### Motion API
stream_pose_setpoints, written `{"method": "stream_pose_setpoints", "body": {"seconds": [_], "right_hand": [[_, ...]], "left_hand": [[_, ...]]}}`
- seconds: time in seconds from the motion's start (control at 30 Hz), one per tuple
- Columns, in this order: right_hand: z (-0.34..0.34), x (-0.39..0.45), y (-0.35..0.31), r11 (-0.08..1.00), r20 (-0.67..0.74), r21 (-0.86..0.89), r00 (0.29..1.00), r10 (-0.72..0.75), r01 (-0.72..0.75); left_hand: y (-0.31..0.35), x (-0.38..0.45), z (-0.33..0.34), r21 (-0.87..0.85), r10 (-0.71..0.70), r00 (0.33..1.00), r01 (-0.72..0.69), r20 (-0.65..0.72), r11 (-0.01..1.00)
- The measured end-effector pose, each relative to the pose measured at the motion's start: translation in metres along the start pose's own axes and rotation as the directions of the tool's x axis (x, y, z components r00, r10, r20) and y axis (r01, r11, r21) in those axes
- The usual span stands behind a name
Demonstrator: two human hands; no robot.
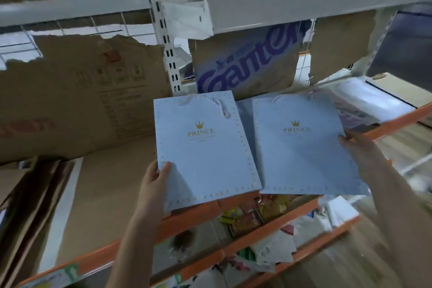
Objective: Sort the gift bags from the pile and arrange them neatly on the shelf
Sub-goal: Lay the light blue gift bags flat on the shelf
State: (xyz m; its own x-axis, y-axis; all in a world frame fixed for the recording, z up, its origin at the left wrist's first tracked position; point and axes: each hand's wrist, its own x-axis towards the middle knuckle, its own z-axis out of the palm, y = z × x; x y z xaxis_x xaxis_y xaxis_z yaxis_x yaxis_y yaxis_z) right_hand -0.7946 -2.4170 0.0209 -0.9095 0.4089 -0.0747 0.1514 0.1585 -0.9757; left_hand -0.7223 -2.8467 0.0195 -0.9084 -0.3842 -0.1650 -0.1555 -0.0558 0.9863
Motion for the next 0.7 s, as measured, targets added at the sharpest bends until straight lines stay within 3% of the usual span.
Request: {"method": "stream_pose_setpoints", "body": {"seconds": [0.1,0.27,0.53,0.7], "right_hand": [[0.012,0.019,-0.032,0.997,0.04,-0.064,0.998,0.042,-0.039],[0.023,0.083,-0.046,0.973,0.048,-0.228,0.998,-0.034,0.044],[0.057,0.142,-0.041,0.917,0.228,-0.371,0.971,-0.067,0.15],[0.073,0.147,-0.022,0.884,0.365,-0.415,0.929,-0.054,0.215]], "left_hand": [[-0.006,0.021,0.026,0.03,0.04,0.997,-0.038,-0.063,0.999],[-0.013,0.034,0.051,0.177,0.077,0.988,-0.052,-0.133,0.983],[-0.025,0.041,0.057,0.478,0.239,0.922,-0.07,-0.303,0.876],[-0.037,0.037,0.065,0.643,0.251,0.887,0.065,-0.387,0.763]]}}
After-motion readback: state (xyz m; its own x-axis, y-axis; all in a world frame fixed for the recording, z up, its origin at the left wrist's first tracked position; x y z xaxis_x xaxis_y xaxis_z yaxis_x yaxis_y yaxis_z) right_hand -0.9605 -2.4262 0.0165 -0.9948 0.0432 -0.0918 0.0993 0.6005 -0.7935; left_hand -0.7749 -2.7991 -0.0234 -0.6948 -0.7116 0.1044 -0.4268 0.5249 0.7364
